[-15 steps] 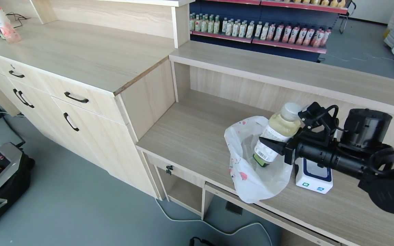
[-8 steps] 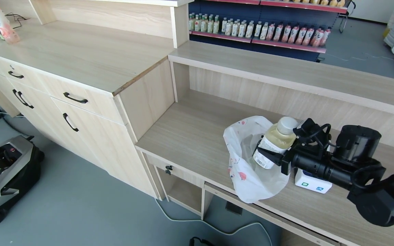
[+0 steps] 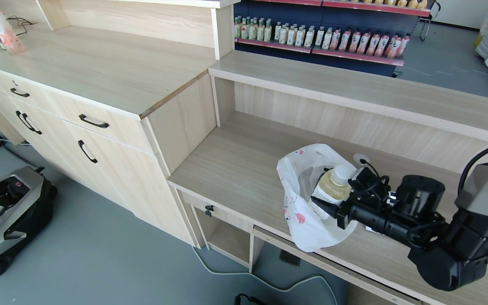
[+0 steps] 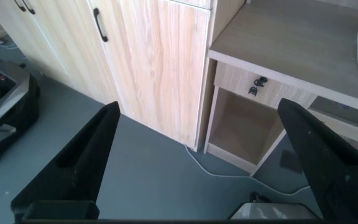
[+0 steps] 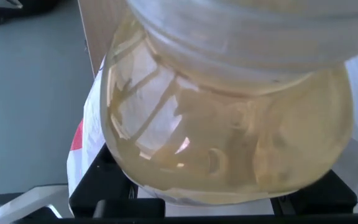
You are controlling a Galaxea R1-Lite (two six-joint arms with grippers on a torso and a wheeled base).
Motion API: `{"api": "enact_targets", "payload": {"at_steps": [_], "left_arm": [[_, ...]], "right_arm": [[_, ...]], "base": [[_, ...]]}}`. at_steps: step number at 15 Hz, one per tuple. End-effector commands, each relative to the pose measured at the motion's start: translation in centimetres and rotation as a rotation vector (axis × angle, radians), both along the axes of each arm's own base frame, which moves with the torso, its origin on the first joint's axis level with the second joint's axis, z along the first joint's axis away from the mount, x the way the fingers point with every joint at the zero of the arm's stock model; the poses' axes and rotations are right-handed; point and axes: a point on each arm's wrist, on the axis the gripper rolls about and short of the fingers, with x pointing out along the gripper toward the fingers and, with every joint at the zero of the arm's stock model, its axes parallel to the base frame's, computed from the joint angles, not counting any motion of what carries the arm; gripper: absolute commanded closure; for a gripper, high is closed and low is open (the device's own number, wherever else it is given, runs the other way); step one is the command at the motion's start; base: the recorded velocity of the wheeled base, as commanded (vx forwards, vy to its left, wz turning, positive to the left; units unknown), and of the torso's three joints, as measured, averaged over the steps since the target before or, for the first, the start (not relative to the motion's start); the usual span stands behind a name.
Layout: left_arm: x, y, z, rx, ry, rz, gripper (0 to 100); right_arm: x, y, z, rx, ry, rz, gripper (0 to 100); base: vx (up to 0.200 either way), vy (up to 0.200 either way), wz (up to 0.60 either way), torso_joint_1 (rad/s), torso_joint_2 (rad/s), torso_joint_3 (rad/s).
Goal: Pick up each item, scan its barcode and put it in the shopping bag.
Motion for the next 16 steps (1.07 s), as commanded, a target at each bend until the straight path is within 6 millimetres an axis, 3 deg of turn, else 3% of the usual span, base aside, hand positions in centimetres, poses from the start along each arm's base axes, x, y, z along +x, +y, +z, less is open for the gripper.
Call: {"api": "enact_targets", "payload": {"at_steps": [1,9,15,16], "left_arm": [[0.0,0.0,0.0,0.0,0.0,0.001,0],[0.0,0.0,0.0,0.0,0.0,0.001,0],[0.0,0.0,0.0,0.0,0.0,-0.001,0],[0.0,0.0,0.0,0.0,0.0,0.001,0]], "right_arm": [[0.4,0.1,-1.9,-0.013,0.049,0.002,100],[0.8,0.0,-4.6,-0.063,0.076,0.054,100],[1.1,-0.6,-5.4,-0.076,0.093,0.034,100],[1.1,-0.8,-5.5,-0.08,0.091,0.029,0]], "base": [[0.0,0.0,0.0,0.0,0.0,0.0],[0.0,0.0,0.0,0.0,0.0,0.0],[0.0,0.0,0.0,0.0,0.0,0.0],[0.0,0.0,0.0,0.0,0.0,0.0]]}}
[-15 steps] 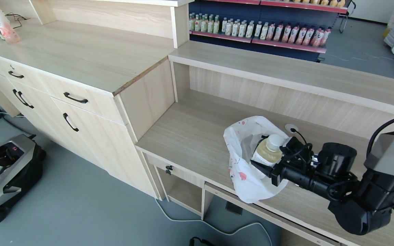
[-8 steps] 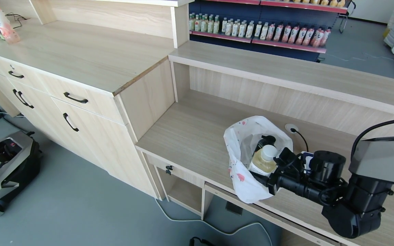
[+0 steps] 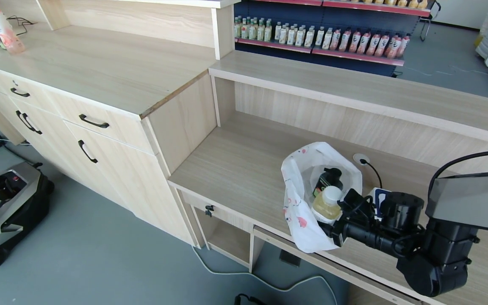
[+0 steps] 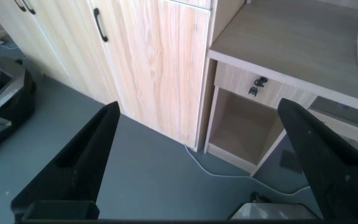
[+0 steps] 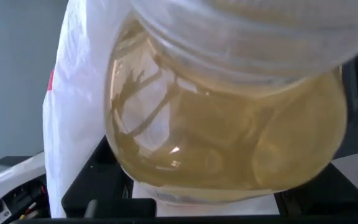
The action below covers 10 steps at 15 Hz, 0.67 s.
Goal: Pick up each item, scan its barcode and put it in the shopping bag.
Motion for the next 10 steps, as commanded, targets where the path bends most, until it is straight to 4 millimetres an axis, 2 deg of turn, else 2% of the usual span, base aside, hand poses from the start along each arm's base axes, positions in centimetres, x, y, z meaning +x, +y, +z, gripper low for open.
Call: {"api": "enact_targets", "payload": {"at_steps": [1,3,6,8,10], "left_arm": [[0.0,0.0,0.0,0.0,0.0,-0.001,0],[0.0,0.0,0.0,0.0,0.0,0.002,0],[0.0,0.0,0.0,0.0,0.0,-0.001,0],[0.0,0.0,0.0,0.0,0.0,0.001,0],[0.0,0.0,0.0,0.0,0.0,0.001,0]], "right_arm": [[0.0,-0.4,0.0,0.0,0.005,-0.011,0],[0.1,-0.9,1.2,0.013,-0.027,-0.029,0],[-0.8,-1.7,5.7,0.075,-0.072,-0.056,0],[-2.8,-2.7,10.0,0.105,-0.076,-0.085,0],[-5.6,-4.6,13.3,0.102,-0.082,-0.141,0]], "base": [[0.0,0.0,0.0,0.0,0.0,0.0],[0.0,0.0,0.0,0.0,0.0,0.0],[0.0,0.0,0.0,0.0,0.0,0.0],[0.0,0.0,0.0,0.0,0.0,0.0],[0.0,0.0,0.0,0.0,0.0,0.0]]}}
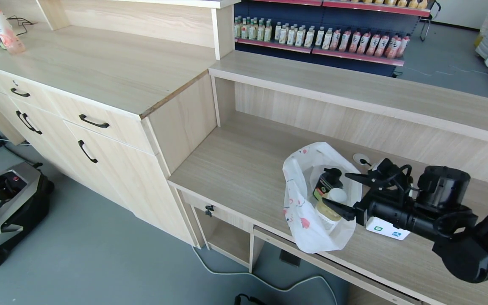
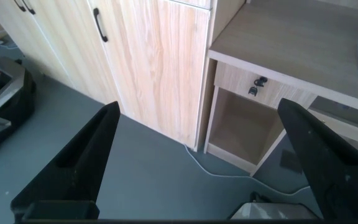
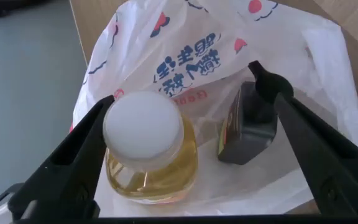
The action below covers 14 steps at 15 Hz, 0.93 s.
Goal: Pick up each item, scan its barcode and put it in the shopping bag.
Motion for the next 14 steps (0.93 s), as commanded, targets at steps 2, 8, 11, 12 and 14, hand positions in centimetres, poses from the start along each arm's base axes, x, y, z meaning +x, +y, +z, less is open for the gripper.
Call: {"api": "enact_targets", "payload": {"at_steps": [2,8,11,12,14], "left_arm": [[0.0,0.0,0.0,0.0,0.0,0.001,0],[0.0,0.0,0.0,0.0,0.0,0.001,0],[0.0,0.0,0.0,0.0,0.0,0.001,0],[0.0,0.0,0.0,0.0,0.0,0.001,0],[0.0,0.0,0.0,0.0,0.0,0.001,0]], "right_arm": [[-6.4,-3.8,7.9,0.002,-0.101,-0.119,0],[-10.2,-8.2,10.9,-0.121,-0.21,-0.452,0],[-12.0,-9.2,12.3,-0.079,-0.235,-0.639,0],[-12.6,-9.6,12.3,-0.082,-0.22,-0.67,0],[-13.8,-9.9,12.5,-0.087,-0.185,-0.733,0]], "base": [[0.0,0.0,0.0,0.0,0.0,0.0],[0.0,0.0,-0.3,-0.001,0.0,0.002],[0.0,0.0,-0.6,0.004,0.0,0.002],[0.0,0.0,-0.6,0.002,0.0,0.007],[0.0,0.0,-0.6,0.0,0.0,0.005]]}}
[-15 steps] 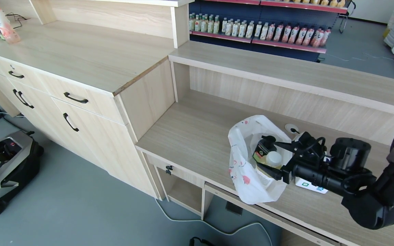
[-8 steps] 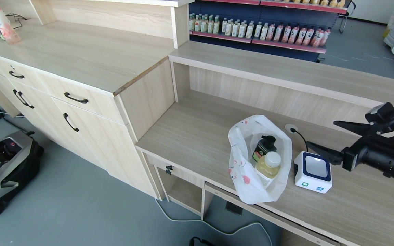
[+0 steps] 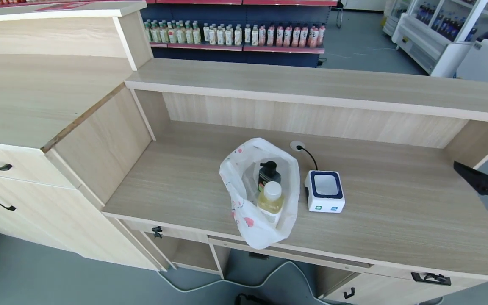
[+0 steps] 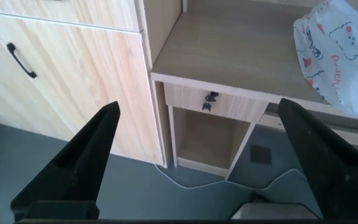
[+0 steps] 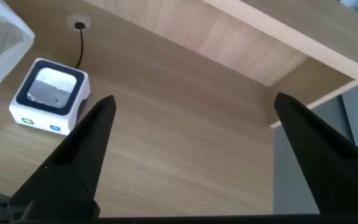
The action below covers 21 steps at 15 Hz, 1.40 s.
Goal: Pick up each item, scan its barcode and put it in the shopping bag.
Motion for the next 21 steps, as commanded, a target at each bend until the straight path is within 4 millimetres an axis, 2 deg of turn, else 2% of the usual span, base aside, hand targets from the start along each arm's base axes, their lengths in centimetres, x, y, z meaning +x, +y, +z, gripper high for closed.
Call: {"api": "enact_targets", "payload": {"at_steps": [1,4,6,8,9,12,18,21], "left_arm": [[0.0,0.0,0.0,0.0,-0.001,0.0,0],[0.0,0.0,0.0,0.0,-0.001,-0.001,0],[0.0,0.0,0.0,0.0,-0.001,-0.001,0],[0.0,0.0,0.0,0.0,-0.001,0.0,0],[0.0,0.0,0.0,0.0,-0.001,-0.001,0],[0.0,0.0,0.0,0.0,-0.001,0.0,0],[0.0,0.0,0.0,0.0,-0.001,0.0,0],[0.0,0.0,0.0,0.0,-0.001,0.0,0]], "right_arm": [[-1.8,0.0,0.9,0.0,-0.034,-0.069,0],[-2.9,0.1,0.6,0.046,-0.022,-0.174,0],[-3.7,0.3,-0.5,0.187,-0.018,-0.17,0],[-5.0,0.7,-1.7,0.243,-0.003,-0.177,0],[-7.2,1.3,-3.7,0.261,0.016,-0.181,0],[-11.4,2.7,-7.9,0.265,0.04,-0.153,0],[-17.9,4.3,-12.5,0.34,0.121,-0.112,0],[-19.4,4.2,-13.2,0.339,0.009,-0.046,0]], "base": [[0.0,0.0,-0.6,0.002,0.0,0.002],[0.0,0.0,-0.6,0.002,0.0,0.001],[0.0,0.0,0.0,0.0,0.0,0.0],[0.0,0.0,0.0,0.0,0.0,0.0],[0.0,0.0,0.0,0.0,0.0,0.0],[0.0,0.0,0.0,0.0,0.0,0.0],[0.0,0.0,0.0,0.0,0.0,0.0],[0.0,0.0,0.0,0.0,0.0,0.0]]}}
